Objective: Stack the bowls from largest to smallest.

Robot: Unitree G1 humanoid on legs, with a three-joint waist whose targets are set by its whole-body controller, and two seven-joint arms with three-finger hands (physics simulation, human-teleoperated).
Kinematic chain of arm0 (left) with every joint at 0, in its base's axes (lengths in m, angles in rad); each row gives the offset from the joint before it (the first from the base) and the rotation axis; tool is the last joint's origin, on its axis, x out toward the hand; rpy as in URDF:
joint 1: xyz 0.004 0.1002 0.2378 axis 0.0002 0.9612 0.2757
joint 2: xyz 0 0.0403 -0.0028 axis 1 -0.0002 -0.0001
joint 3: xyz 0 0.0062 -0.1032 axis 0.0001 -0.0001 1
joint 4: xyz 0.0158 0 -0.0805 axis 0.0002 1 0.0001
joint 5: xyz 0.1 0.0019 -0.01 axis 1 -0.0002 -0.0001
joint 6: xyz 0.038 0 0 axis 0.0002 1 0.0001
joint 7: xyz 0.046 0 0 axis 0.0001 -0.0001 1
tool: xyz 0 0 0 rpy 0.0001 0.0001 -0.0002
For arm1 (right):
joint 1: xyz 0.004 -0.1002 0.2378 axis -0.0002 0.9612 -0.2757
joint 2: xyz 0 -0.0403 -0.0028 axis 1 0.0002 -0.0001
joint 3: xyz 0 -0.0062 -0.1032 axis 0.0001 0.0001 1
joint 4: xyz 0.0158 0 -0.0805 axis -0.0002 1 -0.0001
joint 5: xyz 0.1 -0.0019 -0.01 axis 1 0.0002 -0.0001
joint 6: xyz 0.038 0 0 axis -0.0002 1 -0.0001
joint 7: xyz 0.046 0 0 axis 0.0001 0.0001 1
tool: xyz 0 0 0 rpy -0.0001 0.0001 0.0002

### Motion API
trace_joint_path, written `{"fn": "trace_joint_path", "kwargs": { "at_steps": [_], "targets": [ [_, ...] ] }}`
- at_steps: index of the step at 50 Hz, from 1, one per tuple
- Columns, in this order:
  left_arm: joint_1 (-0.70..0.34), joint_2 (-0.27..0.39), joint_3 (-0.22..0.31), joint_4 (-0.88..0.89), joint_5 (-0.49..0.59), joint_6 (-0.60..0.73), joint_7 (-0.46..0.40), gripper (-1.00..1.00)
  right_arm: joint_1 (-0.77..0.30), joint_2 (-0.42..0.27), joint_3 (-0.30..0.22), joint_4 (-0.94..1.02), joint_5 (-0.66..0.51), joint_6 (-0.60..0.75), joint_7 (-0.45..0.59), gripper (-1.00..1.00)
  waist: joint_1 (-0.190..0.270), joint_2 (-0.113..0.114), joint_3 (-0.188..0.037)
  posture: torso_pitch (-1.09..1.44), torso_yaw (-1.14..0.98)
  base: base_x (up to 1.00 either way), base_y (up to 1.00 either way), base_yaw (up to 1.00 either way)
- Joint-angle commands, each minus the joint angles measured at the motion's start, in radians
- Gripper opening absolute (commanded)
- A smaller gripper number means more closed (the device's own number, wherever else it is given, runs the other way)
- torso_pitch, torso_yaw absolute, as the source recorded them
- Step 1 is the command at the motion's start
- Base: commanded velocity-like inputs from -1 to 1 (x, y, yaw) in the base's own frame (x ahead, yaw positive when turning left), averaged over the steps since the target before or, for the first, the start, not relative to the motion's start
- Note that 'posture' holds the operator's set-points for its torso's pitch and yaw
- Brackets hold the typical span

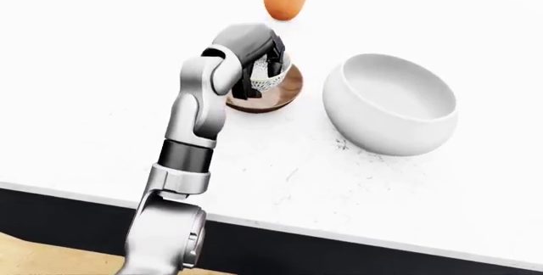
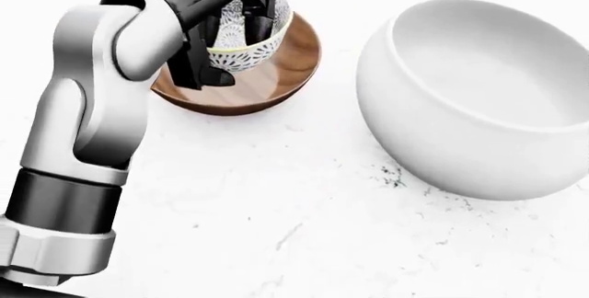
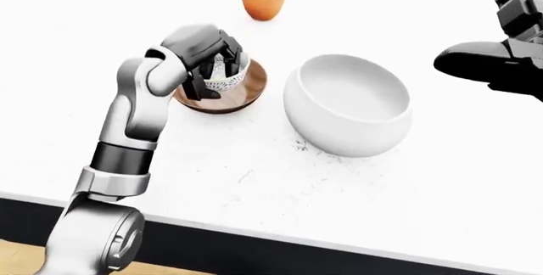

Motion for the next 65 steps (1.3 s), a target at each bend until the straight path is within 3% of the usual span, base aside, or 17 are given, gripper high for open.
{"fn": "trace_joint_path", "kwargs": {
  "at_steps": [1, 4, 5, 17, 24, 27, 30, 36, 51, 58, 65],
  "targets": [
    [-0.041, 0.007, 0.012, -0.051, -0.004, -0.021, 0.034, -1.0, -0.013, -0.016, -0.023, -0.005, -0.014, -0.027, 0.004, 1.0, 0.0, -0.003, -0.029, 0.0, 0.0, 0.0, 0.0, 0.0],
    [-0.047, 0.007, 0.014, -0.047, -0.001, -0.021, 0.032, -0.96, -0.016, -0.013, -0.018, -0.009, -0.018, -0.024, 0.004, 1.0, -0.001, -0.003, -0.03, 0.0, 0.0, 0.0, 0.0, 0.0],
    [-0.052, 0.008, 0.014, -0.032, 0.0, -0.026, 0.043, -0.86, -0.016, -0.01, -0.017, -0.009, -0.02, -0.024, 0.005, 1.0, -0.002, -0.003, -0.03, 0.0, 0.0, 0.0, 0.0, 0.0],
    [-0.059, 0.008, 0.008, 0.087, 0.007, -0.059, 0.152, -0.44, -0.015, 0.003, -0.018, -0.012, -0.034, -0.016, 0.013, 1.0, -0.005, 0.001, -0.036, 0.0, 0.0, 0.0, 0.0, 0.0],
    [-0.073, 0.01, 0.005, 0.128, 0.023, -0.074, 0.194, -0.29, -0.013, 0.011, -0.016, -0.013, -0.044, -0.014, 0.022, 1.0, -0.007, 0.001, -0.036, 0.0, 0.0, 0.0, 0.0, 0.0],
    [-0.071, 0.012, 0.005, 0.131, 0.025, -0.085, 0.192, -0.01, -0.011, 0.011, -0.022, -0.01, -0.046, -0.012, 0.028, 1.0, -0.008, 0.002, -0.036, 0.0, 0.0, 0.0, 0.0, 0.0],
    [-0.065, 0.017, 0.005, 0.129, 0.031, -0.094, 0.187, 0.43, -0.008, 0.013, -0.025, -0.01, -0.048, -0.013, 0.03, 1.0, -0.008, 0.003, -0.037, 0.0, 0.0, 0.0, 0.0, 0.0],
    [-0.025, 0.02, 0.007, 0.066, 0.033, -0.096, 0.126, 0.86, -0.005, 0.01, -0.03, -0.013, -0.039, -0.012, 0.023, 1.0, -0.009, 0.007, -0.037, 0.0, 0.0, 0.0, 0.0, 0.0],
    [-0.097, 0.056, 0.036, -0.075, 0.01, -0.061, -0.02, 0.92, -0.001, 0.002, -0.035, -0.009, -0.033, -0.014, 0.02, 1.0, -0.009, 0.009, -0.033, 0.0, 0.0, 0.0, 0.0, 0.0],
    [0.0, 0.058, 0.043, -0.335, 0.02, -0.017, -0.134, 0.91, -0.004, 0.009, -0.029, -0.02, -0.03, -0.011, 0.009, 1.0, -0.01, 0.014, -0.029, 0.0, 0.0, 0.0, 0.0, 0.0],
    [0.121, 0.058, 0.047, -0.422, 0.027, -0.058, -0.134, 0.87, -0.005, 0.013, -0.027, -0.02, -0.034, -0.008, 0.009, 1.0, -0.008, 0.018, -0.029, 0.0, 0.0, 0.0, 0.0, 0.0]
  ]
}}
